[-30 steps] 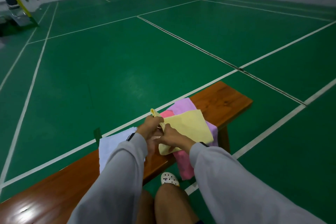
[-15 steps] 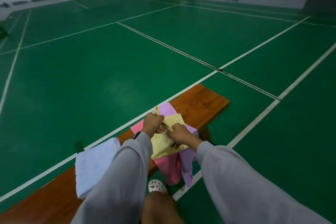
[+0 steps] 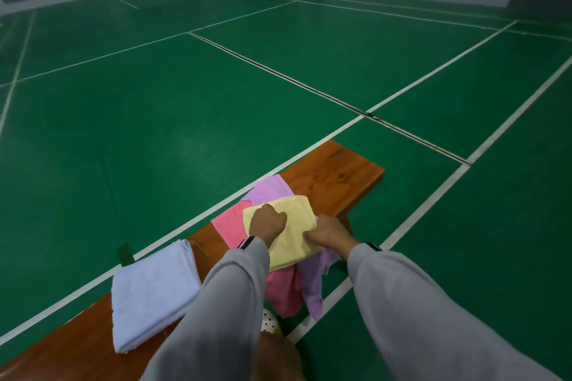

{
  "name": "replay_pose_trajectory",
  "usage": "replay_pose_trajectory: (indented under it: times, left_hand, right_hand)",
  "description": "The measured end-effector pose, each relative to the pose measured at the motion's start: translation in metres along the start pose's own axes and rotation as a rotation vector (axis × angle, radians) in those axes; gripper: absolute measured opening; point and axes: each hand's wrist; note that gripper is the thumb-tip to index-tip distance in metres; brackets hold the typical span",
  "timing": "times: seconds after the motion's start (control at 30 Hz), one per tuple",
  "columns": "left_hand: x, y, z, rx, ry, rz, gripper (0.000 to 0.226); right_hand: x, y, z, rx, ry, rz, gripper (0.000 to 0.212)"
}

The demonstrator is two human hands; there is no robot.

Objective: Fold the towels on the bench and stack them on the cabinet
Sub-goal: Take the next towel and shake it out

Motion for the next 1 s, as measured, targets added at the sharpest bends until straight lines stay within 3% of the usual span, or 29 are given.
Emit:
replay_pose_trajectory:
  times: [0.07, 0.13, 0.27, 0.4, 0.47, 0.53, 0.6, 0.7, 0.83, 0.9, 1.0]
  left_hand:
    - [-0.006, -0.001, -0.014, -0.082, 0.058, 0.082, 0.056]
    - [-0.012, 0.000, -0.028, -0.197, -0.030, 0.053, 0.069]
    - [-0.019, 0.007, -0.055, -0.342, -0.447, -0.083, 0.051]
    - [-0.023, -0.006, -0.063, -0.439, -0.593, -0.197, 0.027]
    - [-0.023, -0.009, -0.062, -0.473, -0.771, -0.292, 0.030]
    - [-0.022, -0.010, -0.058, -0.494, -0.906, -0.369, 0.050]
    - [-0.025, -0.016, -0.049, -0.464, -0.917, -0.427, 0.034]
    - [-0.035, -0.018, -0.037, -0.381, -0.882, -0.318, 0.017]
    - [-0.062, -0.019, -0.024, -0.277, -1.144, -0.182, 0.031]
    - [-0.075, -0.025, -0.022, -0.228, -1.107, -0.103, 0.022]
    - [-0.090, -0.040, -0.025, -0.248, -0.936, -0.032, 0.016]
  right_hand:
    - [0.005, 0.005, -0.002, 0.005, 0.080, -0.008, 0.054]
    - [0.011, 0.011, -0.003, 0.038, 0.133, -0.026, 0.059]
    - [0.020, 0.019, -0.007, 0.114, 0.143, 0.013, 0.068]
    - [0.027, 0.022, -0.011, 0.144, 0.214, 0.005, 0.072]
    - [0.032, 0.027, -0.011, 0.154, 0.253, 0.011, 0.067]
    - [0.034, 0.026, -0.016, 0.174, 0.441, -0.077, 0.060]
    - [0.031, 0.021, -0.023, 0.184, 0.599, -0.140, 0.052]
    - [0.021, 0.017, -0.032, 0.157, 0.593, -0.110, 0.035]
    - [-0.008, 0.005, -0.052, 0.060, 0.808, 0.009, 0.022]
    - [-0.018, -0.003, -0.059, 0.049, 0.878, 0.027, 0.021]
    - [-0.024, -0.020, -0.069, 0.110, 0.815, -0.092, 0.022]
Point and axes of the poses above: each hand's wrist, its own y-axis towards the middle knuckle, its own x-axis out of the palm, z = x × y, and after that the axes turned 7 degrees about -y, right-handed
